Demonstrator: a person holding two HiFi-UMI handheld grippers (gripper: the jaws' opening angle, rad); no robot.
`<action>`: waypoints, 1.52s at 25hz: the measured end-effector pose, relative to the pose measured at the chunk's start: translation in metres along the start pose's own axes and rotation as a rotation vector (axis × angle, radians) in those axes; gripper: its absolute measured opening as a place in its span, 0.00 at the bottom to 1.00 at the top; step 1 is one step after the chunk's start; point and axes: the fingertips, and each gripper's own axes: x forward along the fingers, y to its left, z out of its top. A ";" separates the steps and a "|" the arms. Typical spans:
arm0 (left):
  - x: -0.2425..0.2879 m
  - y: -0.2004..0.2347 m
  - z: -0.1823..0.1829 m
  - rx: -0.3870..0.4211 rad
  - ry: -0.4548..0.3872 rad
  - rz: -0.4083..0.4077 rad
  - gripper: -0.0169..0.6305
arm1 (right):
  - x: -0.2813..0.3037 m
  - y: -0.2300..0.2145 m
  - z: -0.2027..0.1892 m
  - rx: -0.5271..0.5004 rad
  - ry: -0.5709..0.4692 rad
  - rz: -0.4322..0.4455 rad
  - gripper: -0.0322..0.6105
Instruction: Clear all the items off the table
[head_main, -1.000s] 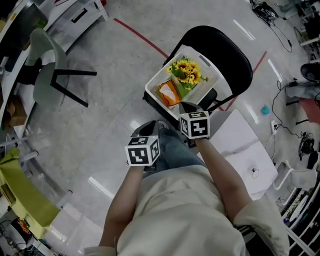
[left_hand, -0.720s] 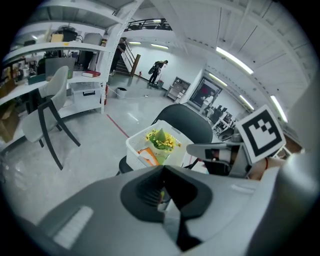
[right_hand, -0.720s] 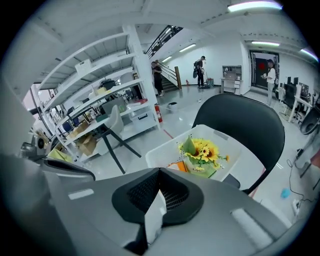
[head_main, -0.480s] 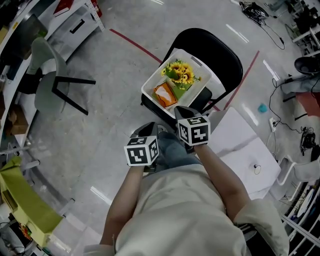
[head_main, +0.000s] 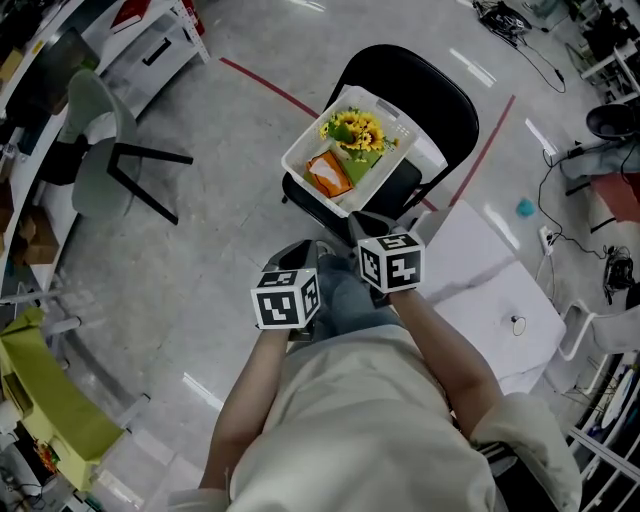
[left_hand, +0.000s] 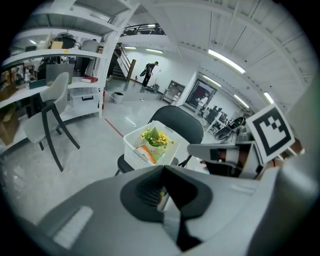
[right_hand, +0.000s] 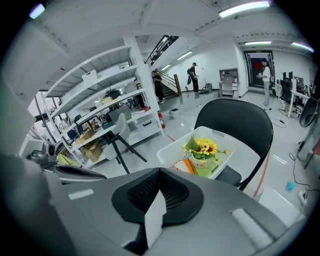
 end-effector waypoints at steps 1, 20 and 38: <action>-0.004 -0.002 -0.004 0.003 -0.001 0.001 0.04 | -0.004 0.002 -0.003 -0.002 -0.006 -0.001 0.05; -0.068 -0.029 -0.082 0.042 -0.055 -0.002 0.04 | -0.076 0.046 -0.079 -0.057 -0.076 0.037 0.05; -0.112 -0.050 -0.128 0.042 -0.074 -0.026 0.04 | -0.129 0.067 -0.122 -0.024 -0.108 0.030 0.05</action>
